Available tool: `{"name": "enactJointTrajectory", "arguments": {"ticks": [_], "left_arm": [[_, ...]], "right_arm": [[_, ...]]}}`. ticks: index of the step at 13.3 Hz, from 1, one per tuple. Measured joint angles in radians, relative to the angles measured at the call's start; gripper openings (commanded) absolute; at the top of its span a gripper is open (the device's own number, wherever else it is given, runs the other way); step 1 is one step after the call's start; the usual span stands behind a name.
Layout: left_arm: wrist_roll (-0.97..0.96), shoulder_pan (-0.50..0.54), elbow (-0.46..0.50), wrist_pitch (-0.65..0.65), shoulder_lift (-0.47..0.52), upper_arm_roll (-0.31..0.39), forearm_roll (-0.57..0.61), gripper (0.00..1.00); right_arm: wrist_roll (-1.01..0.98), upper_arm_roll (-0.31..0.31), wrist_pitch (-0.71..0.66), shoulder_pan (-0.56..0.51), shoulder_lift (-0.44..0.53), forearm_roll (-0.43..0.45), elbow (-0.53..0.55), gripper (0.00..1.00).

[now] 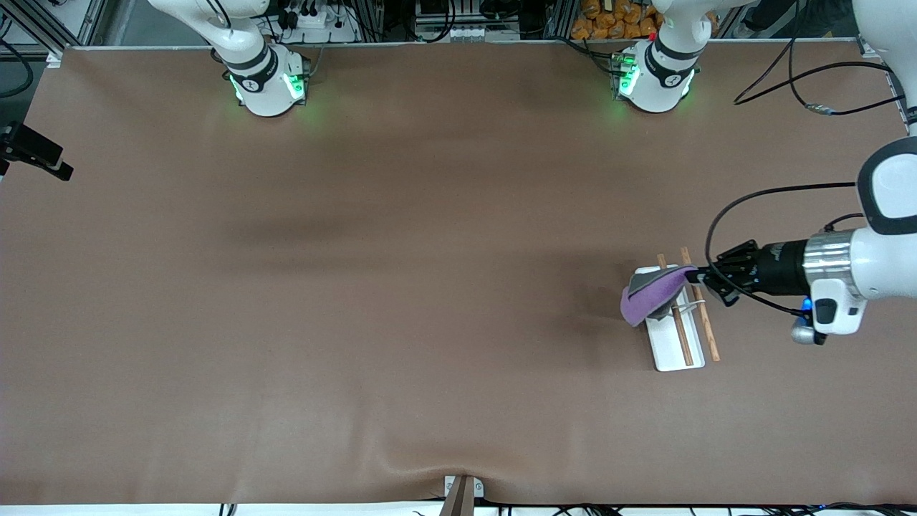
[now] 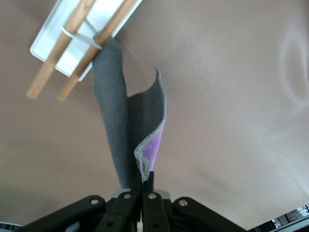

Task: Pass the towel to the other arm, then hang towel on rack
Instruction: 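Drape the towel over the wooden dowels with the left gripper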

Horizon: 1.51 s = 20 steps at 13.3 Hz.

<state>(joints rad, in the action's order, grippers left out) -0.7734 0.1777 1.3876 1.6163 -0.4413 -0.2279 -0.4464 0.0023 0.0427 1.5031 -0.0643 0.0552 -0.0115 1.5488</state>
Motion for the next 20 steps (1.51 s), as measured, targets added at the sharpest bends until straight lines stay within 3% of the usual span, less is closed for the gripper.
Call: {"name": "enactJointTrajectory", "arguments": {"ticks": [20], "left_arm": [[0.548, 0.27, 0.009, -0.004, -0.092, 0.006, 0.03, 0.0]], "right_arm": [[-0.002, -0.011, 0.006, 0.006, -0.003, -0.001, -0.004, 1.0]]}}
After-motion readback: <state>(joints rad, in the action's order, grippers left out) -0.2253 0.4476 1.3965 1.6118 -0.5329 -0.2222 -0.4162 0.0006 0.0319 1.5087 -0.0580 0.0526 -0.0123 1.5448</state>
